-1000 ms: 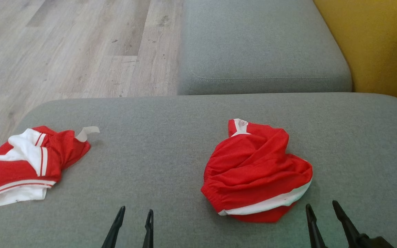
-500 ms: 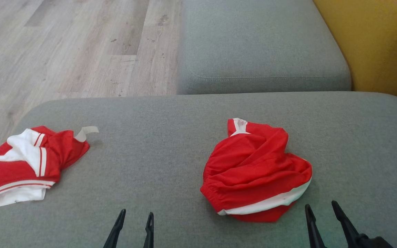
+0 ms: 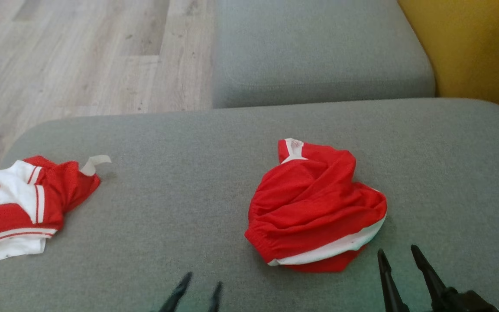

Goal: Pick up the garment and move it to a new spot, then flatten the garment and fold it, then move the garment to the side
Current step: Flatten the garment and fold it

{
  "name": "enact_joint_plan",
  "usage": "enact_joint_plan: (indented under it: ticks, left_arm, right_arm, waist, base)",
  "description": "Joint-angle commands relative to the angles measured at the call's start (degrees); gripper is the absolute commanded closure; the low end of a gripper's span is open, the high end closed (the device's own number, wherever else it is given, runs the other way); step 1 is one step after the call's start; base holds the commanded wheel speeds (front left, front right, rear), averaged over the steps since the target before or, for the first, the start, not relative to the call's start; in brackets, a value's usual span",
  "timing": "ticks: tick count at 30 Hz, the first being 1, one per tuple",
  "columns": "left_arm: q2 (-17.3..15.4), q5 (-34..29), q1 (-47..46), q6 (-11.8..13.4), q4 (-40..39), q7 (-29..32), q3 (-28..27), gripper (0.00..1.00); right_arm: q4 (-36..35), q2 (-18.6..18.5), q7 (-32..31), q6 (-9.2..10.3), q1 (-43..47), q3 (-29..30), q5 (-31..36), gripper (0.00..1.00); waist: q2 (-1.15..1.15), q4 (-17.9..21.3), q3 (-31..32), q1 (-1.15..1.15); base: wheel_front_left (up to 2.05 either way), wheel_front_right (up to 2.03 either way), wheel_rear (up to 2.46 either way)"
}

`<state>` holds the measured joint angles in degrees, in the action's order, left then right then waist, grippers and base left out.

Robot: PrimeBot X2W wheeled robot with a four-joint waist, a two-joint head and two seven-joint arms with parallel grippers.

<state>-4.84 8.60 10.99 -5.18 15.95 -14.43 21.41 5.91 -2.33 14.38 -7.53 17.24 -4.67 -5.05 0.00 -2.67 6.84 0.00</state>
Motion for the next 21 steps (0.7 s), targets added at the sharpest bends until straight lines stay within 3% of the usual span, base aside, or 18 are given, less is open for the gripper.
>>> enact_joint_plan:
  ticks: [1,12,21]
  left_arm:
    - [2.0,0.2,-3.2,-0.9,2.6,-0.6,3.1,0.00]
    - [2.0,4.8,-17.8,-2.3,19.3,-0.6,19.4,0.00]
    - [2.0,7.7,-25.1,-2.3,23.7,-0.6,22.1,0.00]
  right_arm:
    - [-2.0,-0.5,0.6,0.04,-4.0,-1.6,0.2,0.00]
    - [-2.1,-0.6,0.6,0.04,-6.7,-2.3,2.5,0.00]
    - [-2.4,-1.8,0.6,0.04,-8.5,-3.2,2.9,0.00]
  waist:
    - [0.00,0.7,-1.1,0.00]
    - [0.00,3.3,-6.4,0.00]
    - [0.00,4.8,-9.4,0.00]
  base:
    - [0.00,0.00,0.00]
    - [0.00,0.00,0.00]
    - [0.00,0.00,0.00]
